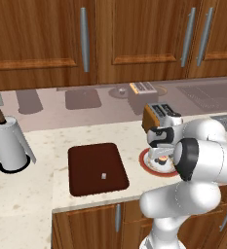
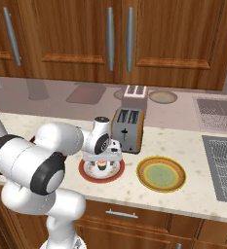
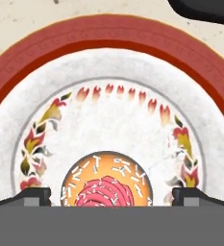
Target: Move the dessert items from the plates to the tray.
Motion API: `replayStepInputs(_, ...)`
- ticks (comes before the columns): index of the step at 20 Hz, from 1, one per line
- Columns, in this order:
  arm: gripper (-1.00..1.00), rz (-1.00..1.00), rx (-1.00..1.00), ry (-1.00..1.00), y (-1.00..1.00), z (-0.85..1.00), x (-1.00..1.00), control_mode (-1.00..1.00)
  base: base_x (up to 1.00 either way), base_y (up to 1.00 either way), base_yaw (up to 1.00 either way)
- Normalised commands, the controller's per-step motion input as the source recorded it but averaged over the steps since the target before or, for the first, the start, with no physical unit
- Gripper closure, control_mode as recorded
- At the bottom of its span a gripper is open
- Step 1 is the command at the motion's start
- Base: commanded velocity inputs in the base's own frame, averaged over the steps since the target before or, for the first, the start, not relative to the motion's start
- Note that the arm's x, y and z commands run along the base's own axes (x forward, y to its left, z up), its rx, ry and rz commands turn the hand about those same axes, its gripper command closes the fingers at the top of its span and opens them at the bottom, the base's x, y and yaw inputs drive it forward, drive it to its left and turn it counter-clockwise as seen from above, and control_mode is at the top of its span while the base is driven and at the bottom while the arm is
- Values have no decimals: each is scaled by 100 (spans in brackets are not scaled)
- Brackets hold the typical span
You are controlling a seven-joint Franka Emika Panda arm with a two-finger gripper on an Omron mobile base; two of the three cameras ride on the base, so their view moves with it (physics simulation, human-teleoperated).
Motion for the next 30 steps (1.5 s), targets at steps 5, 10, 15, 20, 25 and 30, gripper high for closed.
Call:
replayStepInputs(5, -100, 3, 0, 0, 0, -9, 7, -100, 0, 0, 0)
replayStepInputs(10, 100, 2, 0, 0, 1, -4, 1, -100, 0, 0, 0)
replayStepInputs(15, 100, 0, 0, 0, 0, 0, 0, -100, 0, 0, 0)
replayStepInputs(20, 100, 0, 0, 0, 18, -4, -12, -100, 0, 0, 0)
replayStepInputs(25, 100, 0, 0, -3, 44, 7, -4, -100, 0, 0, 0)
replayStepInputs(30, 100, 0, 0, 0, 40, 31, 0, -100, 0, 0, 0)
